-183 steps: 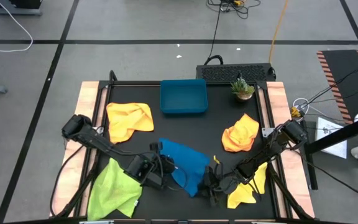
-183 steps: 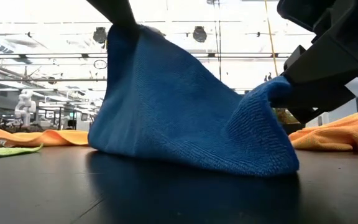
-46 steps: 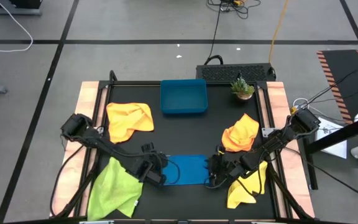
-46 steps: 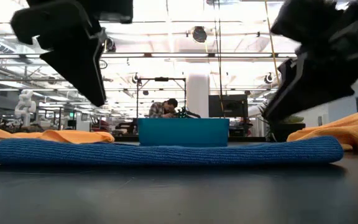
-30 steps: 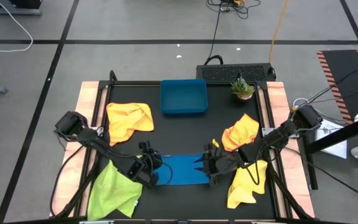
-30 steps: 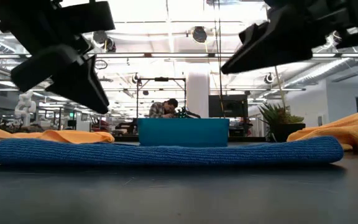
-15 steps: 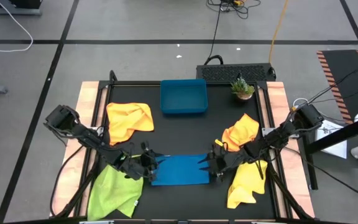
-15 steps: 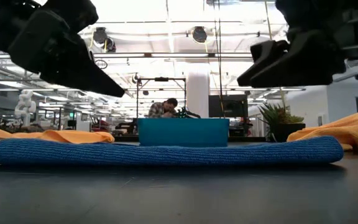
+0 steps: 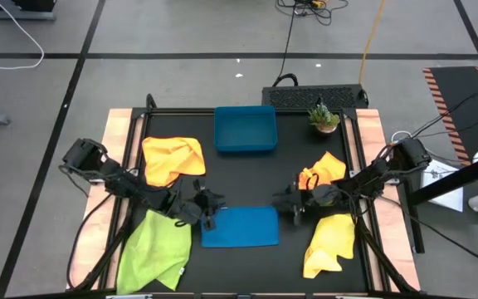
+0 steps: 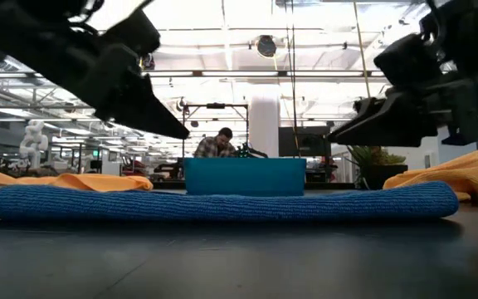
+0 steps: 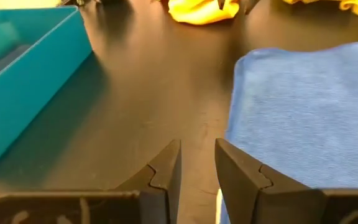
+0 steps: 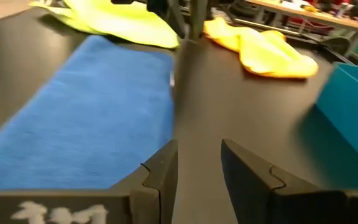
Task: Fold microfiber towels
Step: Fold the blue microfiber cloth
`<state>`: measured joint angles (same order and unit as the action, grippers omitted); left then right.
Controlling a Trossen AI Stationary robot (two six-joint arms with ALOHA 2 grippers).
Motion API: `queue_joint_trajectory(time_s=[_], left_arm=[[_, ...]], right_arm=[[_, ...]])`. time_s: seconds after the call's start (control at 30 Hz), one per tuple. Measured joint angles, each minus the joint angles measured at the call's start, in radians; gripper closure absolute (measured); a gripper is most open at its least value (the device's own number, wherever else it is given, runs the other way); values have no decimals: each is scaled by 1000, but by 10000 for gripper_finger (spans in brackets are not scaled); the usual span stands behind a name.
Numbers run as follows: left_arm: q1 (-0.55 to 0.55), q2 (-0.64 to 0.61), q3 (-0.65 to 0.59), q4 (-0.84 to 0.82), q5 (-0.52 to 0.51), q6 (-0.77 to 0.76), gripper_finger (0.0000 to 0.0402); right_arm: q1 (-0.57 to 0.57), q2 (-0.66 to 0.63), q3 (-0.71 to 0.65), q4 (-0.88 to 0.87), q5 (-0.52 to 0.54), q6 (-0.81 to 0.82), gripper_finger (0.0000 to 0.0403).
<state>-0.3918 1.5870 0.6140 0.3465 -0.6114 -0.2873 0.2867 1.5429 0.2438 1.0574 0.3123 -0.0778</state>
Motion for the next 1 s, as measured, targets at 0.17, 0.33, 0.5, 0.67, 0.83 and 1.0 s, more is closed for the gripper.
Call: queue_joint_trajectory(time_s=[0.17,0.33,0.5,0.67,0.83,1.0], left_arm=[[78,0,0,25,96,5,302],[100,0,0,86,173,5,302],[89,0,0,141,215,23,302],[88,0,0,142,221,14,302],[86,0,0,142,278,-10,302],[56,0,0,119,293,-29,302]], right_arm=[[-32,0,-21,33,-3,51,287],[-29,0,-20,28,-13,126,287],[-10,0,25,-47,-82,159,287],[31,0,124,-230,-81,160,287],[63,0,176,-291,-82,167,287],[93,0,192,-307,-82,187,287]])
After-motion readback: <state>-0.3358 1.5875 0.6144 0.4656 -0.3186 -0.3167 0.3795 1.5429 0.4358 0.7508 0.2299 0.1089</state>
